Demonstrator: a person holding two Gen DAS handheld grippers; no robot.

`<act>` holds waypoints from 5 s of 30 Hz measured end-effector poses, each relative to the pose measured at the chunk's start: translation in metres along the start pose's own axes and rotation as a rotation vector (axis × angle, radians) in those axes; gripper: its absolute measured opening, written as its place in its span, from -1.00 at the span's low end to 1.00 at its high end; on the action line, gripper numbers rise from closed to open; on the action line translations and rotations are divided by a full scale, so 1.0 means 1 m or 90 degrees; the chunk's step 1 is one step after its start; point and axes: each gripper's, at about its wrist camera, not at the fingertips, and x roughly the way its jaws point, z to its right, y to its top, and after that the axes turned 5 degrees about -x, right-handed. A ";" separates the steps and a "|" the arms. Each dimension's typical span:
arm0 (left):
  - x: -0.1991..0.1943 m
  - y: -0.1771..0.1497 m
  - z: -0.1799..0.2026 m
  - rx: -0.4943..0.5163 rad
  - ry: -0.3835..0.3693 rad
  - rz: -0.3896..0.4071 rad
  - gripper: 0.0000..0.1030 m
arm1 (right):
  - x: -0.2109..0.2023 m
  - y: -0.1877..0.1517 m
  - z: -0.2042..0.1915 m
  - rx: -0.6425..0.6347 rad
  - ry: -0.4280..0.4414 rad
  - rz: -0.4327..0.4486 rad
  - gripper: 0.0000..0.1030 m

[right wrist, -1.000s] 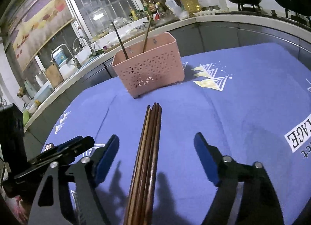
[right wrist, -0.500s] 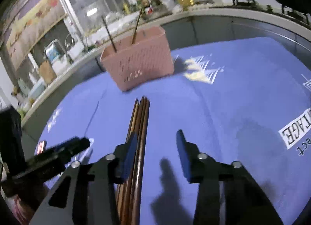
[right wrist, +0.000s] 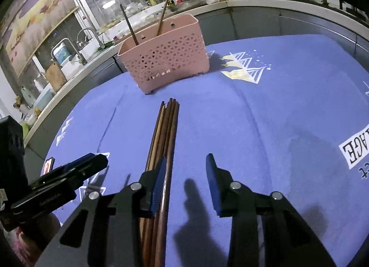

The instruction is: Organize utensils

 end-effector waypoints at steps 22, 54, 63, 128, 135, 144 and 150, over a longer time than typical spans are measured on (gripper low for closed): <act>0.000 -0.003 -0.003 -0.006 0.005 -0.013 -0.14 | -0.008 0.000 0.000 0.007 0.008 0.022 0.27; 0.040 -0.009 0.051 0.095 0.003 -0.079 -0.16 | 0.017 -0.026 -0.039 -0.193 -0.052 -0.052 -0.57; 0.051 0.000 0.063 0.114 0.034 -0.082 -0.17 | 0.012 -0.024 -0.026 -0.172 -0.066 -0.046 -0.56; 0.062 0.086 0.016 0.104 0.021 -0.084 -0.92 | 0.067 0.085 -0.010 -0.171 0.027 -0.096 -0.90; -0.040 0.115 0.022 0.083 -0.073 0.061 -0.92 | -0.034 0.103 -0.025 -0.200 0.062 0.119 -0.90; -0.070 0.115 0.040 0.114 -0.066 0.116 -0.92 | -0.044 0.107 -0.035 -0.197 0.025 0.212 -0.90; -0.093 0.145 0.039 0.103 -0.089 0.143 -0.92 | -0.068 0.144 -0.040 -0.191 0.042 0.254 -0.90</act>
